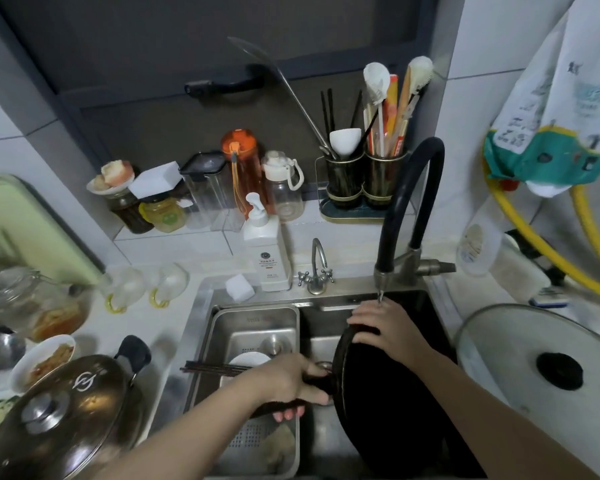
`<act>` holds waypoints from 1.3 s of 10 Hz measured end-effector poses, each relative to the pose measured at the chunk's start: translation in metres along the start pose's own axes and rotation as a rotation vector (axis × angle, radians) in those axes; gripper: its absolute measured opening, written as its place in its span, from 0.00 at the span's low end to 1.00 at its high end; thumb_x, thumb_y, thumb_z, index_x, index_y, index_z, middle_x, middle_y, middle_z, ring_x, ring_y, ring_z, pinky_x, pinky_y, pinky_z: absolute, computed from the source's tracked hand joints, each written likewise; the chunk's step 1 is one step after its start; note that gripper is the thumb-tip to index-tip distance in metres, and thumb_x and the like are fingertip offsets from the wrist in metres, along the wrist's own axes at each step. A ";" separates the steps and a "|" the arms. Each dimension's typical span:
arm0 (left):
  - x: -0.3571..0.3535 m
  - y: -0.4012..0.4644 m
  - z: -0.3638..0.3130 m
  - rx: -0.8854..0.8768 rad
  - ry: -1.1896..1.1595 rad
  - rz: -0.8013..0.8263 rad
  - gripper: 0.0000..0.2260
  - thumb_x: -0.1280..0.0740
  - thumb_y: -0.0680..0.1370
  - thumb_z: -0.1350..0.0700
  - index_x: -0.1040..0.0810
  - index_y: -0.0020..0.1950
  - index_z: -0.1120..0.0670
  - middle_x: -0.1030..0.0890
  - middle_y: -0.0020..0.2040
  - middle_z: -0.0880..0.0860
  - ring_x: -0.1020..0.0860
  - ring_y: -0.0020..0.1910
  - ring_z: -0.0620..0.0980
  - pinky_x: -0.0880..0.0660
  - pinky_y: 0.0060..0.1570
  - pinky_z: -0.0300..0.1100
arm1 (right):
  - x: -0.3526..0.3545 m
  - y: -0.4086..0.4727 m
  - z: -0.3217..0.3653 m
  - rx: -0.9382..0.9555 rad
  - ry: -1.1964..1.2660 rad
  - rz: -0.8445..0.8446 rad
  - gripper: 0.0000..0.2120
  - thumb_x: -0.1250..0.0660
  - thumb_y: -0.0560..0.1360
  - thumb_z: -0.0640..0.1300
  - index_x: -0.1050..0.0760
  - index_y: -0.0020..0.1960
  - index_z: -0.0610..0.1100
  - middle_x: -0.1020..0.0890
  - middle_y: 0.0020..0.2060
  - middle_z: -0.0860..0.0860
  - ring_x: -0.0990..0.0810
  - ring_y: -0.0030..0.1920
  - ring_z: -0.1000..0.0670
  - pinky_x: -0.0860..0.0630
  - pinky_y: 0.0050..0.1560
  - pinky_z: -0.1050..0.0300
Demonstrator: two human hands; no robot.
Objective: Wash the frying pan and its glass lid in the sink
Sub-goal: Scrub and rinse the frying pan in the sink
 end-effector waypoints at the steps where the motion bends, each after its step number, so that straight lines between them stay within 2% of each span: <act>1: -0.010 0.003 0.011 0.009 -0.154 -0.002 0.20 0.33 0.77 0.52 0.31 0.68 0.46 0.26 0.29 0.54 0.30 0.19 0.45 0.30 0.19 0.34 | -0.004 -0.005 -0.015 -0.129 0.189 -0.074 0.15 0.31 0.71 0.53 0.19 0.56 0.49 0.21 0.59 0.53 0.29 0.64 0.54 0.41 0.65 0.65; 2: -0.014 0.005 0.026 0.007 -0.286 -0.036 0.15 0.32 0.77 0.55 0.26 0.63 0.49 0.25 0.28 0.54 0.29 0.19 0.46 0.31 0.18 0.35 | -0.010 -0.016 -0.033 -0.320 0.464 -0.123 0.11 0.29 0.72 0.45 0.18 0.54 0.46 0.21 0.53 0.55 0.27 0.58 0.59 0.39 0.62 0.68; 3: -0.017 0.003 0.040 -0.019 -0.339 -0.104 0.16 0.29 0.74 0.56 0.23 0.61 0.52 0.24 0.29 0.52 0.28 0.21 0.44 0.30 0.20 0.34 | -0.016 -0.027 -0.044 -0.429 0.636 -0.116 0.07 0.30 0.72 0.43 0.18 0.49 0.49 0.18 0.46 0.56 0.21 0.52 0.57 0.30 0.57 0.65; 4: -0.025 -0.003 0.049 -0.059 -0.429 -0.141 0.19 0.26 0.71 0.59 0.21 0.61 0.50 0.20 0.33 0.52 0.24 0.26 0.45 0.27 0.25 0.33 | -0.017 -0.034 -0.055 -0.501 0.566 -0.105 0.03 0.32 0.73 0.44 0.19 0.43 0.48 0.17 0.39 0.53 0.20 0.44 0.55 0.29 0.45 0.69; 5: -0.035 -0.009 0.060 -0.070 -0.452 -0.213 0.21 0.26 0.70 0.64 0.23 0.61 0.54 0.17 0.35 0.47 0.21 0.29 0.40 0.27 0.31 0.29 | -0.017 -0.046 -0.071 -0.544 0.345 -0.087 0.12 0.33 0.74 0.48 0.20 0.38 0.41 0.18 0.34 0.48 0.21 0.36 0.52 0.29 0.39 0.61; 6: -0.044 -0.015 0.069 -0.095 -0.351 -0.275 0.25 0.29 0.74 0.60 0.31 0.69 0.52 0.17 0.56 0.53 0.22 0.35 0.34 0.27 0.37 0.26 | -0.007 -0.061 -0.083 -0.572 0.180 -0.196 0.08 0.29 0.71 0.43 0.19 0.48 0.40 0.18 0.51 0.43 0.21 0.54 0.45 0.28 0.57 0.52; 7: -0.043 -0.027 0.067 -0.135 -0.310 -0.308 0.26 0.32 0.76 0.56 0.37 0.71 0.48 0.24 0.64 0.52 0.24 0.34 0.26 0.29 0.39 0.22 | -0.010 -0.076 -0.090 -0.688 0.041 -0.202 0.23 0.31 0.72 0.41 0.29 0.66 0.42 0.32 0.69 0.40 0.35 0.70 0.40 0.36 0.69 0.46; 8: -0.049 -0.034 0.065 -0.205 -0.366 -0.276 0.27 0.29 0.72 0.64 0.31 0.69 0.51 0.16 0.50 0.45 0.20 0.32 0.35 0.26 0.38 0.28 | -0.014 -0.093 -0.100 -0.850 0.286 -0.303 0.23 0.36 0.73 0.35 0.33 0.67 0.36 0.26 0.62 0.37 0.27 0.63 0.38 0.28 0.61 0.46; 9: -0.044 -0.044 0.073 -0.234 -0.435 -0.287 0.27 0.29 0.71 0.68 0.29 0.67 0.50 0.16 0.32 0.48 0.20 0.31 0.44 0.24 0.37 0.35 | -0.003 -0.108 -0.101 -0.997 0.468 -0.328 0.13 0.42 0.74 0.31 0.27 0.56 0.28 0.21 0.44 0.36 0.23 0.44 0.41 0.30 0.42 0.54; 10: -0.046 -0.047 0.079 -0.229 -0.606 -0.240 0.23 0.31 0.73 0.67 0.29 0.64 0.50 0.20 0.27 0.51 0.24 0.23 0.46 0.28 0.27 0.35 | 0.023 -0.100 -0.083 -0.919 0.446 -0.339 0.11 0.41 0.73 0.32 0.23 0.52 0.33 0.22 0.38 0.41 0.26 0.36 0.46 0.35 0.30 0.60; 11: -0.058 -0.042 0.083 -0.215 -0.712 -0.163 0.21 0.26 0.71 0.55 0.27 0.62 0.52 0.24 0.27 0.59 0.28 0.20 0.50 0.31 0.21 0.36 | 0.049 -0.089 -0.063 -0.845 0.288 -0.322 0.12 0.40 0.73 0.34 0.22 0.52 0.39 0.23 0.38 0.45 0.27 0.38 0.46 0.37 0.31 0.58; 12: -0.069 -0.031 0.090 -0.196 -0.706 -0.049 0.21 0.23 0.65 0.46 0.25 0.47 0.60 0.23 0.30 0.60 0.27 0.20 0.51 0.30 0.21 0.36 | 0.058 -0.096 -0.060 -0.823 0.258 -0.372 0.13 0.40 0.72 0.34 0.22 0.54 0.40 0.21 0.40 0.44 0.26 0.40 0.46 0.34 0.39 0.56; 13: -0.069 -0.019 0.104 -0.148 -0.678 -0.107 0.20 0.24 0.62 0.47 0.24 0.43 0.59 0.20 0.33 0.59 0.25 0.23 0.50 0.28 0.23 0.37 | 0.047 -0.118 -0.068 -0.850 0.499 -0.452 0.19 0.41 0.71 0.31 0.23 0.59 0.43 0.18 0.44 0.45 0.21 0.42 0.43 0.26 0.42 0.51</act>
Point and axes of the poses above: each hand's wrist, its own y-axis towards the middle knuckle, its own x-axis out of the back of the hand, z = x × y, the point moved 9 cm from there along y, towards the middle knuckle
